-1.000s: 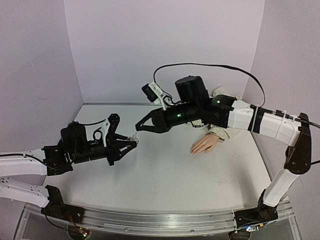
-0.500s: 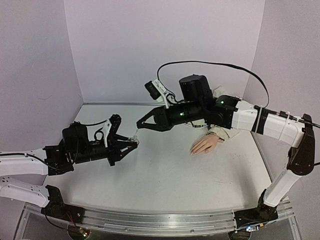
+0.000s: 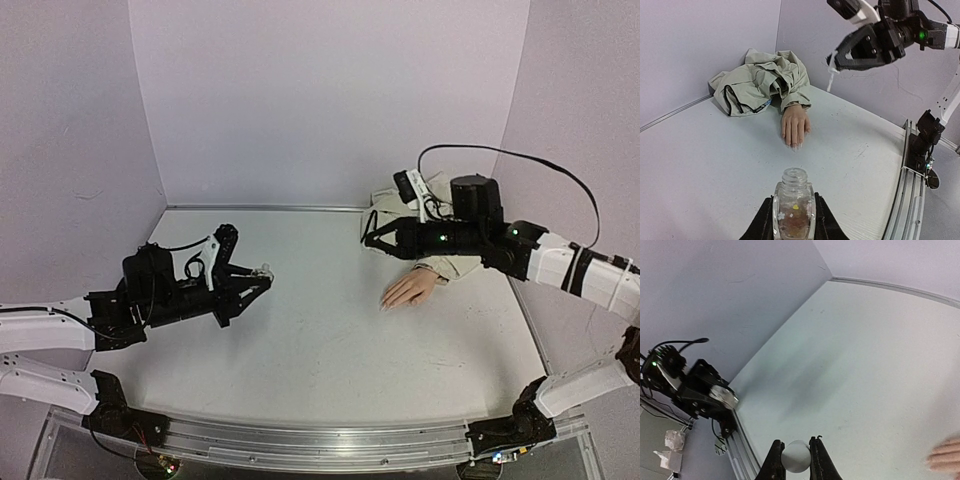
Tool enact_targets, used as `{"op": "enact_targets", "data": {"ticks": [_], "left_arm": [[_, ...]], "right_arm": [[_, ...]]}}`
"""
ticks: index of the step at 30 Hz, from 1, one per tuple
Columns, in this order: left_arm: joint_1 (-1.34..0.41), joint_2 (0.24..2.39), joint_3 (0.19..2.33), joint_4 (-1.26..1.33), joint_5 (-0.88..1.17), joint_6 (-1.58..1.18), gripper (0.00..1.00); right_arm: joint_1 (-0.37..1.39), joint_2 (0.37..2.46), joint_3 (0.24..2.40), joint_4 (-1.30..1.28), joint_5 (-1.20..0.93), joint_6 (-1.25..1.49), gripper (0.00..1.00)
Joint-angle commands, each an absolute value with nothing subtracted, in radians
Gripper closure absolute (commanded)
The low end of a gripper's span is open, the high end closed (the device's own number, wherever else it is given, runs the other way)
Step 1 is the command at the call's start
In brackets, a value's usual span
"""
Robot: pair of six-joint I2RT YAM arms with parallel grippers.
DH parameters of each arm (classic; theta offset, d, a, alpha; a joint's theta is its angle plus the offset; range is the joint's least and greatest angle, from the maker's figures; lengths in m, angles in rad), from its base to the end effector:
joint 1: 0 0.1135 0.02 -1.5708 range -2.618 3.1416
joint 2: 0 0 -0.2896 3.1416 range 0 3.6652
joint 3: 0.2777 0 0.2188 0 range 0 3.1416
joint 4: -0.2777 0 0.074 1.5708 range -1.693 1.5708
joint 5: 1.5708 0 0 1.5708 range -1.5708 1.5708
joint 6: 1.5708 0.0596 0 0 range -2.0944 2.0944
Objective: Paint the nails
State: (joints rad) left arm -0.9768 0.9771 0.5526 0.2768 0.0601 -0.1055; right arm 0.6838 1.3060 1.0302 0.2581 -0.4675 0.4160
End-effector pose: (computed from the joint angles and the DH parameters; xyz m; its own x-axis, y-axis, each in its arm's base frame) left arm 0.1126 -0.1731 0.3019 -0.1725 0.0676 -0.9827 0.8470 0.5194 -0.1129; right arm 0.2080 0.2041 0.3912 -0.3816 0.1544 -0.9113 -0.8298 0.3771 0.4113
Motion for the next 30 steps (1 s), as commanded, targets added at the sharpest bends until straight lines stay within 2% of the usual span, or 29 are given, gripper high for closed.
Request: {"op": "enact_targets", "data": {"ticks": [1,7,14,22,30], "left_arm": [[-0.976,0.964,0.611,0.314,0.011,-0.12,1.0],[-0.977,1.035,0.702,0.314,0.023,-0.116,1.0],[-0.977,1.14,0.79,0.325,0.01,-0.095,1.0],[-0.966,1.205,0.809,0.369,-0.063,-0.103,1.0],[-0.946,1.222,0.802,0.401,-0.076,-0.117,1.0]], "right_arm": [[0.602,1.198,0.868,0.293,-0.397,0.381,1.0],[0.453,1.144,0.674,0.315,-0.337,0.289,1.0],[0.413,1.078,0.547,0.343,-0.176,0.226,1.0],[0.395,1.114,0.516,0.416,-0.077,0.219,1.0],[0.388,1.302,0.562,0.502,-0.097,0.268,1.0]]}}
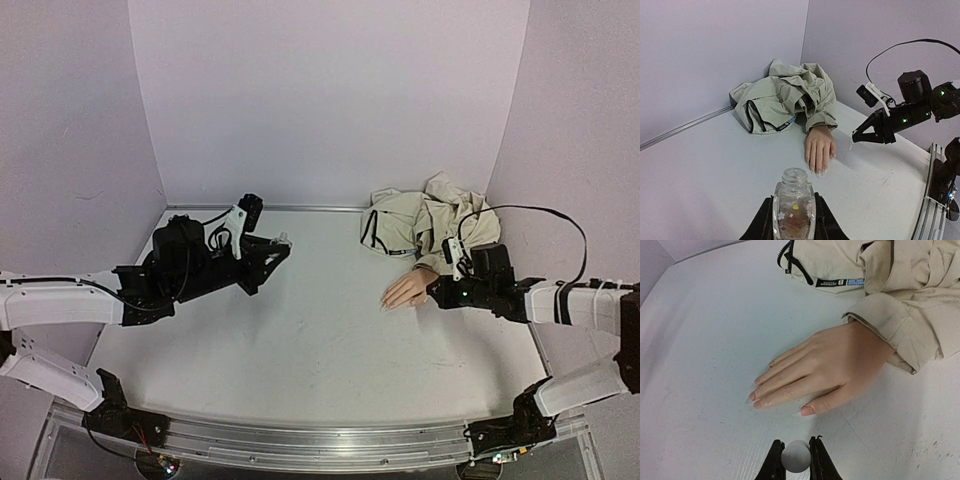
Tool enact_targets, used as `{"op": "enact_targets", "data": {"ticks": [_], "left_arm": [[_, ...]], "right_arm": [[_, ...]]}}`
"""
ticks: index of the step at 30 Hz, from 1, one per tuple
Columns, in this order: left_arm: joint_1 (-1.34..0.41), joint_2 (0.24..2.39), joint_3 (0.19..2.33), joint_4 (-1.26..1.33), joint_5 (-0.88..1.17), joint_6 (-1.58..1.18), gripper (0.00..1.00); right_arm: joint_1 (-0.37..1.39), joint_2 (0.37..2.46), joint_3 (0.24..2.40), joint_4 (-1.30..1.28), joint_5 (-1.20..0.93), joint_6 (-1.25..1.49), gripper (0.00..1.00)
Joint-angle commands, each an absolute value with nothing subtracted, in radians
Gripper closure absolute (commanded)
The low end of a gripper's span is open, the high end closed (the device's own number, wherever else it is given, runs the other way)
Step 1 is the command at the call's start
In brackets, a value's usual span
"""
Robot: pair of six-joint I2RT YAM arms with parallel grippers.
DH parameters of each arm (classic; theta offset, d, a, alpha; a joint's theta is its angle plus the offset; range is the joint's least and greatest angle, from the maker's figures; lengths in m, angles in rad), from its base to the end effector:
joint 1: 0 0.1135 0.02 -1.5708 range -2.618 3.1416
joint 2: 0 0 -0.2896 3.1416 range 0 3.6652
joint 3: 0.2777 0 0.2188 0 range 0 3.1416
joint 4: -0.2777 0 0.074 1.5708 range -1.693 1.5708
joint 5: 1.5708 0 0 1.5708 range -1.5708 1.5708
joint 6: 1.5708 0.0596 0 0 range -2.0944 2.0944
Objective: Paint the nails
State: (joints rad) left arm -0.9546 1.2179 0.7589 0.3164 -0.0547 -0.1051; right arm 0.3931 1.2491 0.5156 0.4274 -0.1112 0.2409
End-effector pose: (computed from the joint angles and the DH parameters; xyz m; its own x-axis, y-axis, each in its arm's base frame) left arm 0.1571 -0.2162 0.3268 -0.1639 0.0502 -0.9852 0.7707 0.6300 -0.0961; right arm 0.2302 0.1026 0.2518 -0.3845 0.0973 -0.9180 -0.3982 0.8797 0.2600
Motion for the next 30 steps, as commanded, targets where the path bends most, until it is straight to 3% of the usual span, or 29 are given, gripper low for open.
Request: {"op": "enact_targets", "data": {"ticks": [1,30], "left_arm": [[-0.945,1.225,0.802,0.402,-0.076,-0.118,1.0],[-0.937,1.27,0.83,0.402,-0.048,-0.14,1.0]], "right_arm": [[0.389,1.312,0.562,0.51,-0.095,0.275,1.0],[0.39,1.372,0.465,0.713,-0.099,0.313,1.0]]}}
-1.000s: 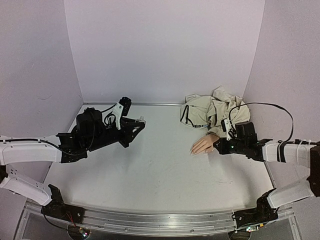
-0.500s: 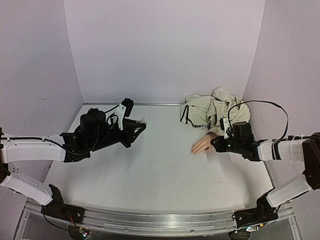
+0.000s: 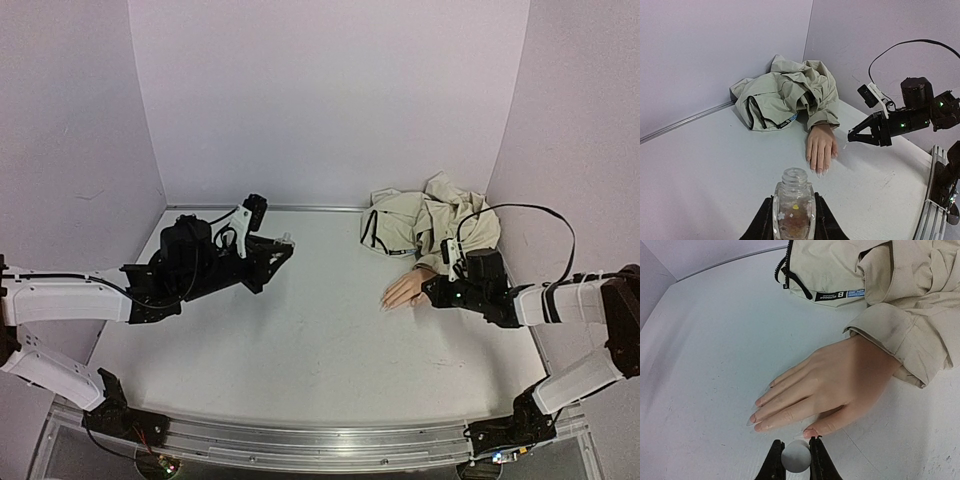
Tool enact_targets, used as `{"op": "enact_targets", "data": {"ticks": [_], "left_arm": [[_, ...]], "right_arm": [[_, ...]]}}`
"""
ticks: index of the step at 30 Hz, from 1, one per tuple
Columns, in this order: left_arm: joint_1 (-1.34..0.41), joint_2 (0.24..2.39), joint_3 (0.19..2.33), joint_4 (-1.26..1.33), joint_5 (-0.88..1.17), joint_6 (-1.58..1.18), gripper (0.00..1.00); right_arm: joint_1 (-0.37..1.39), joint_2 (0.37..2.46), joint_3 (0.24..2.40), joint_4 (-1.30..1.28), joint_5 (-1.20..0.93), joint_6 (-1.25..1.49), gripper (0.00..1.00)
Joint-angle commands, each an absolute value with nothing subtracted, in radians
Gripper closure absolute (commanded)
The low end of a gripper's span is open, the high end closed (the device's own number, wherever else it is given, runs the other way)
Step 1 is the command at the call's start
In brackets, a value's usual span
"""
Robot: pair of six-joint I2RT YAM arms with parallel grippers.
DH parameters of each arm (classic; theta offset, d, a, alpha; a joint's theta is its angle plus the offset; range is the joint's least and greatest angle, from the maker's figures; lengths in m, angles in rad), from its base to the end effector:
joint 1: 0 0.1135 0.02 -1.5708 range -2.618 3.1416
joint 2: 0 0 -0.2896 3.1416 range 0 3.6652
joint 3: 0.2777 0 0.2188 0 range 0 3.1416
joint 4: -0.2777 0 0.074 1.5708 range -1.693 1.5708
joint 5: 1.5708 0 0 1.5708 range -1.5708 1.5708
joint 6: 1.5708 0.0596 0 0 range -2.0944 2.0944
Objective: Paint the nails
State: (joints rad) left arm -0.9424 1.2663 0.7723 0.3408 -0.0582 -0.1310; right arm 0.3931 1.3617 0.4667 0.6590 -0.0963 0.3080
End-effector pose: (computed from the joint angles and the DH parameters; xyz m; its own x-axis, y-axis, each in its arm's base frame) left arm 0.1667 -0.2235 0.3224 -0.1900 0.0397 -0.9810 0.7555 0.6440 -0.1203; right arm 0.2453 0.1079 0.2390 -0.3476 0.1825 -0.9197 -0.3801 0.8692 0.3162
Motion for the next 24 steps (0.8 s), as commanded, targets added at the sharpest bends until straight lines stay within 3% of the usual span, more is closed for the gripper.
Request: {"op": "enact_targets", "data": {"ticks": [1,24], "left_arm": [[-0.937,1.271,0.83,0.402,-0.046,-0.141,1.0],[-0.937,1.29,0.84,0.402,-0.026,-0.146,1.0]], "right_arm": [[0.39,1.374,0.465,0.713,-0.103,0.313,1.0],[0.39,1.44,0.459,0.78,-0.094,0.311,1.0]]}}
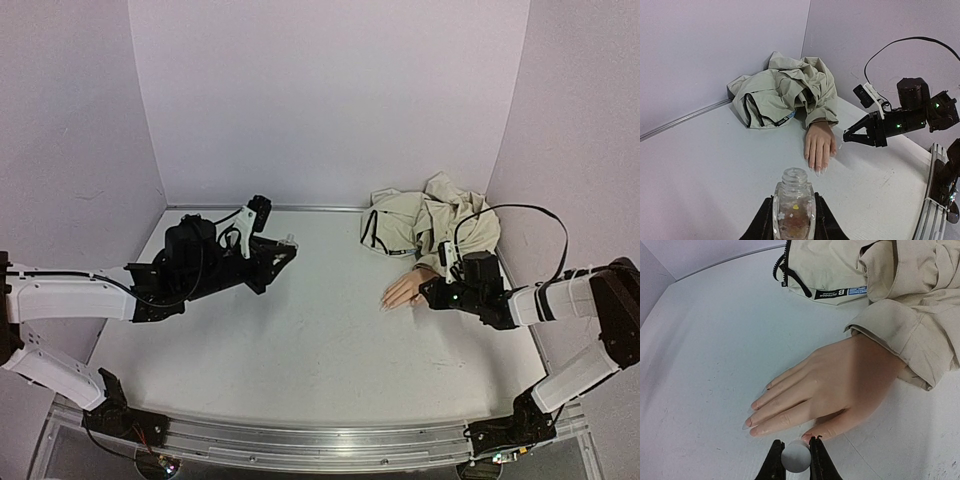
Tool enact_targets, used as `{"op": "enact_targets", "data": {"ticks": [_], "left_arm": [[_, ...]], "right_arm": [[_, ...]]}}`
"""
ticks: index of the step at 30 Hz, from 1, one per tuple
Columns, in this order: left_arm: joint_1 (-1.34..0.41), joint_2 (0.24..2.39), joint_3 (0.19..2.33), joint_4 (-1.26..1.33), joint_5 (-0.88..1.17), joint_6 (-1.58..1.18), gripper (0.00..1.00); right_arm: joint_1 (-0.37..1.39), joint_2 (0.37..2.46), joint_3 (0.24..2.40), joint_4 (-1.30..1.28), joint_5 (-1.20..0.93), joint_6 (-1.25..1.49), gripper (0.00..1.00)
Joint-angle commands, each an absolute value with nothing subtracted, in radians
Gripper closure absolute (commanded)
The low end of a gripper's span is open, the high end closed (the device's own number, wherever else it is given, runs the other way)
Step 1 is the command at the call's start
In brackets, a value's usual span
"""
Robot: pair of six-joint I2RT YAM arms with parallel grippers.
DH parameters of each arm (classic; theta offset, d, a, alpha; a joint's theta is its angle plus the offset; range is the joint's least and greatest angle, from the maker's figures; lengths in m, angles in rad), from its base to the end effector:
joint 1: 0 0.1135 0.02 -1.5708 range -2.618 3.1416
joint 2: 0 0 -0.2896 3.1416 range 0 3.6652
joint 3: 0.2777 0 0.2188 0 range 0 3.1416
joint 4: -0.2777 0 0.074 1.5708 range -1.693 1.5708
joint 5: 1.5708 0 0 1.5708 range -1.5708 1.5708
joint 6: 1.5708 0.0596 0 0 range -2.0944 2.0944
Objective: Paint the nails
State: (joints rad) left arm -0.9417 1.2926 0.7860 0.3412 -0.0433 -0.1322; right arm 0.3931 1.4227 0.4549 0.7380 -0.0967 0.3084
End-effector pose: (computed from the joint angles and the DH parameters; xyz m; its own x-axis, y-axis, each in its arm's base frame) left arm 0.1699 -0.2292 0.3203 -0.1992 0.0499 -0.9787 0.7631 0.6345 -0.1229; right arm 0.2526 0.1110 0.2303 -0.3426 0.1850 -0.9211 -0.3821 0.8682 0.3165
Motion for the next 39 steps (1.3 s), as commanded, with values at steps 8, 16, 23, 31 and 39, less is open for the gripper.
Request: {"op": "enact_targets", "data": {"ticks": [8,16,23,31,39], "left_arm": [[-0.937,1.288,0.839,0.402,-0.025,-0.146,1.0],[-0.938,1.301,0.845,0.402,-0.02,-0.146,1.0],[-0.937,1.299,0.844,0.402,-0.021,-0.147,1.0],[-0.937,1.303,0.839,0.402,-0.023,-0.15,1.0],[-0.936,1.307,0.84,0.405,-0.018,-0.152,1.0]], "right_arm": [[0.389,1.459,0.467,0.784,-0.083,0.312,1.0],[0.389,1.475,0.476,0.792,-0.076,0.312,1.0],[0.39,1.488,0.484,0.797,-0.072,0.311,1.0],[0.389,1.477,0.475,0.809,-0.061,0.313,1.0],[0.39,1.479,0.474,0.819,-0.061,0.311,1.0]]}}
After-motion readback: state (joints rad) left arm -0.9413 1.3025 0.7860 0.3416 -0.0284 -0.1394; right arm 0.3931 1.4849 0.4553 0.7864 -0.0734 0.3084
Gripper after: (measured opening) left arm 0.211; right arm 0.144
